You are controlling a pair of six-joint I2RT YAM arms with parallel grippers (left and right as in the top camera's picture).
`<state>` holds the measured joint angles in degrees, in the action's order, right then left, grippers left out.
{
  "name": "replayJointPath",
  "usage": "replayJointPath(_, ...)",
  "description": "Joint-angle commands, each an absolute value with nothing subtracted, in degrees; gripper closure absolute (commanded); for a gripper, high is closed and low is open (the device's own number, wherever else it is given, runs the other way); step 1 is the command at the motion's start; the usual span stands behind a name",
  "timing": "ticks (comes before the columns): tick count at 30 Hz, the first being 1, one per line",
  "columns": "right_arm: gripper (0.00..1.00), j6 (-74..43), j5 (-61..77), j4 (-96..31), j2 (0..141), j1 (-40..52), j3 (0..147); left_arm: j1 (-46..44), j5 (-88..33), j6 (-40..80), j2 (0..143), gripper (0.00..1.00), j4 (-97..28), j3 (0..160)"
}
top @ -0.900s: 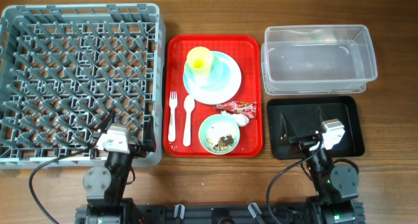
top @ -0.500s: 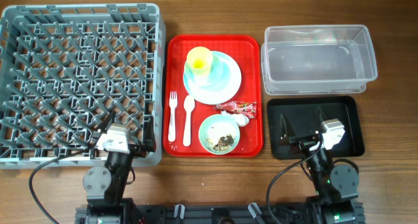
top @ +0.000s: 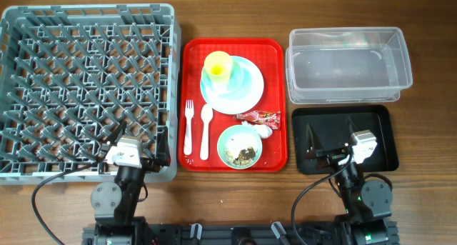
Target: Sort waste into correct bins and load items into the dishwasher rack
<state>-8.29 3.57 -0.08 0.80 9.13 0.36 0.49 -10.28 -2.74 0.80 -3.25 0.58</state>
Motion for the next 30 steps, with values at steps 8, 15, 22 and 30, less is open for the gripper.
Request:
replayJointPath(8,0.0,-7.88,3.27,0.08,0.8,9.19,0.3,0.91,-9.54,-3.64,0.38,0.0,-3.53,0.32)
replayJointPath(15,0.0,-7.86,3.27,0.08,0.8,9.19,0.3,0.91,-10.94,-3.55,0.45,0.0,-3.49,0.32)
replayJointPath(22,0.0,-7.86,3.27,0.08,0.8,9.19,0.3,0.86,-16.49,4.1,0.86,0.0,-2.96,2.11)
replayJointPath(30,0.0,-7.86,3.27,0.08,0.8,9.19,0.3,0.86,-14.79,4.14,10.24,0.0,-24.25,28.56)
